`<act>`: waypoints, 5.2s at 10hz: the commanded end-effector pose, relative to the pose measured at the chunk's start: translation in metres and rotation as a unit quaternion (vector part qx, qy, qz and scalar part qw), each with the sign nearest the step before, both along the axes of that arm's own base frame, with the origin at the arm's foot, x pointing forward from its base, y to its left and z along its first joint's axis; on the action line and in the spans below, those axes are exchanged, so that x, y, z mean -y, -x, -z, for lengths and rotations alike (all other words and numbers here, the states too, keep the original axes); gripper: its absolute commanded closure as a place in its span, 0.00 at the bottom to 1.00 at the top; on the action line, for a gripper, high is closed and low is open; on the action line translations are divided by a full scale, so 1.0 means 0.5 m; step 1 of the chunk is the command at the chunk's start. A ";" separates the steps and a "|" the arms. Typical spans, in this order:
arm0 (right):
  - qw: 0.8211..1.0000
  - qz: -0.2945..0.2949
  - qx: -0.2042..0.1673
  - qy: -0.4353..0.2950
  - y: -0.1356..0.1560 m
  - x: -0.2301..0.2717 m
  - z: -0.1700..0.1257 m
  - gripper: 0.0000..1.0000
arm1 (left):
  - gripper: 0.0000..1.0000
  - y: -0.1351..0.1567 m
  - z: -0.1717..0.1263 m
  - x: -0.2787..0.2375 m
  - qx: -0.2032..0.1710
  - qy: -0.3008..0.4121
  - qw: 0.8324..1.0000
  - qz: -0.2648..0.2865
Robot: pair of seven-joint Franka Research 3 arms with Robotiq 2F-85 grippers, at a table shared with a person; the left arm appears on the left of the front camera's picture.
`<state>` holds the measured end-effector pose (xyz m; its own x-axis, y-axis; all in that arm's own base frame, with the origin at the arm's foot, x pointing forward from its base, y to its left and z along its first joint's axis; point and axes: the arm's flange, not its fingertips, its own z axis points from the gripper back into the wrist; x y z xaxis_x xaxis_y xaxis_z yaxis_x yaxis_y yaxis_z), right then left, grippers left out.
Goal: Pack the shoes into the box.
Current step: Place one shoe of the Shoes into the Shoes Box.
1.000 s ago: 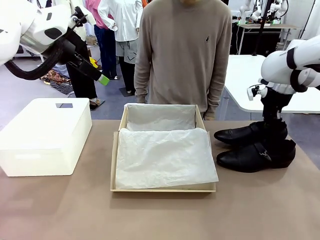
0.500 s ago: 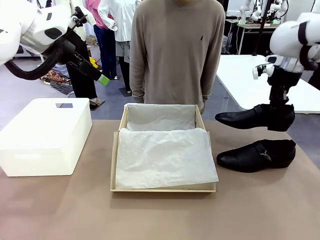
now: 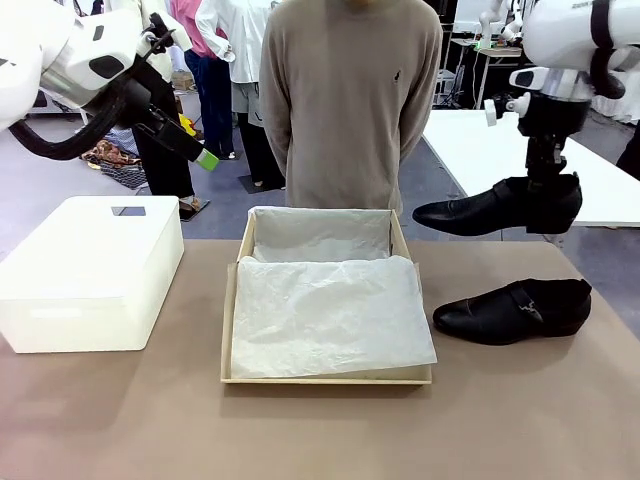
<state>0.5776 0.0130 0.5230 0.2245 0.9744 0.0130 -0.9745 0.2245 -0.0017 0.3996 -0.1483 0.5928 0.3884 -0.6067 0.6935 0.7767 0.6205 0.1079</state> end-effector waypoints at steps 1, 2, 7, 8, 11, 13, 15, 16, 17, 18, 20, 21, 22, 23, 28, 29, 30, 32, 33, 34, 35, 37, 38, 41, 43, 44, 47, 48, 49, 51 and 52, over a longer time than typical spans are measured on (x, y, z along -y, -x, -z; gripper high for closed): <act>1.000 0.007 -0.004 0.021 0.004 -0.026 -0.024 1.00 | 0.00 -0.002 0.002 -0.005 0.002 0.006 1.000 0.008; 1.000 0.009 -0.005 0.020 0.008 -0.028 -0.027 1.00 | 0.00 -0.002 0.002 -0.005 0.002 0.006 1.000 0.008; 1.000 -0.007 -0.002 0.011 0.008 -0.030 -0.011 1.00 | 0.00 -0.002 0.002 -0.005 0.002 0.006 1.000 0.008; 1.000 -0.007 -0.002 0.011 0.008 -0.030 -0.011 1.00 | 0.00 -0.002 0.002 -0.005 0.002 0.006 1.000 0.008; 1.000 0.017 0.010 0.008 0.019 -0.092 -0.039 1.00 | 0.00 -0.002 0.002 -0.005 0.002 0.006 1.000 0.008; 1.000 0.028 -0.001 0.002 0.021 -0.161 -0.062 1.00 | 0.00 -0.002 0.002 -0.005 0.002 0.006 1.000 0.008; 0.999 0.029 -0.015 -0.002 0.017 -0.228 -0.069 1.00 | 0.00 -0.002 0.002 -0.005 0.002 0.006 1.000 0.008; 1.000 0.022 -0.018 0.000 0.017 -0.267 -0.070 1.00 | 0.00 -0.002 0.002 -0.005 0.002 0.006 1.000 0.008; 1.000 0.017 -0.021 0.000 0.016 -0.306 -0.070 1.00 | 0.00 -0.002 0.002 -0.005 0.002 0.006 1.000 0.008; 1.000 0.008 -0.022 -0.005 0.015 -0.350 -0.069 1.00 | 0.00 -0.002 0.002 -0.005 0.002 0.006 1.000 0.008; 1.000 0.004 -0.022 -0.011 0.014 -0.413 -0.057 1.00 | 0.00 -0.002 0.002 -0.005 0.002 0.006 1.000 0.008; 1.000 -0.002 -0.023 -0.009 0.012 -0.440 -0.046 1.00 | 0.00 -0.002 0.002 -0.005 0.002 0.006 1.000 0.008; 1.000 -0.003 -0.027 -0.010 0.006 -0.466 -0.034 1.00 | 0.00 -0.002 0.002 -0.005 0.002 0.006 1.000 0.008; 0.999 -0.002 -0.031 -0.012 0.000 -0.487 -0.026 1.00 | 0.00 -0.002 0.002 -0.005 0.002 0.006 1.000 0.008; 0.999 0.027 -0.012 -0.017 -0.042 -0.552 0.017 1.00 | 0.00 -0.002 0.002 -0.005 0.002 0.006 1.000 0.008; 0.999 0.026 -0.010 -0.016 -0.055 -0.560 0.029 1.00 | 0.00 -0.002 0.002 -0.005 0.002 0.006 1.000 0.008; 1.000 0.018 -0.007 -0.011 -0.068 -0.569 0.045 1.00 | 0.00 -0.002 0.002 -0.005 0.002 0.006 1.000 0.008; 1.000 0.014 -0.002 -0.006 -0.091 -0.579 0.075 1.00 | 0.00 -0.002 0.002 -0.005 0.002 0.006 1.000 0.008; 1.000 0.014 -0.003 -0.006 -0.101 -0.585 0.087 1.00 | 0.00 -0.002 0.002 -0.005 0.002 0.006 1.000 0.008; 1.000 0.007 -0.003 -0.008 -0.108 -0.589 0.099 1.00 | 0.00 -0.002 0.002 -0.005 0.002 0.006 1.000 0.008; 1.000 0.006 -0.007 -0.013 -0.114 -0.591 0.113 1.00 | 0.00 -0.002 0.002 -0.005 0.002 0.006 1.000 0.008; 1.000 -0.011 -0.007 -0.021 -0.120 -0.592 0.142 1.00 | 0.00 -0.002 0.002 -0.005 0.002 0.006 1.000 0.008; 0.999 -0.019 -0.014 -0.023 -0.122 -0.592 0.157 1.00 | 0.00 -0.002 0.002 -0.005 0.002 0.006 1.000 0.008; 0.999 -0.025 -0.016 -0.024 -0.131 -0.590 0.199 1.00 | 0.00 -0.002 0.002 -0.005 0.002 0.006 1.000 0.008; 0.999 -0.032 -0.021 -0.024 -0.138 -0.593 0.226 1.00 | 0.00 -0.002 0.002 -0.005 0.002 0.006 1.000 0.008; 0.999 -0.033 -0.023 -0.029 -0.140 -0.594 0.237 1.00 | 0.00 -0.002 0.002 -0.005 0.002 0.006 1.000 0.008; 0.999 -0.036 -0.030 -0.023 -0.143 -0.594 0.258 1.00 | 0.00 -0.002 0.002 -0.005 0.002 0.006 1.000 0.008; 0.999 -0.036 -0.034 -0.022 -0.144 -0.594 0.257 1.00 | 0.00 -0.002 0.002 -0.005 0.002 0.006 1.000 0.008; 0.998 -0.037 -0.039 -0.022 -0.144 -0.593 0.256 0.86 | 0.00 -0.002 0.002 -0.005 0.002 0.006 1.000 0.008; 0.998 -0.040 -0.048 -0.029 -0.143 -0.590 0.255 0.46 | 0.00 -0.002 0.002 -0.005 0.002 0.006 1.000 0.008; 0.997 -0.040 -0.049 -0.034 -0.143 -0.586 0.248 0.27 | 0.00 -0.002 0.002 -0.005 0.002 0.006 1.000 0.008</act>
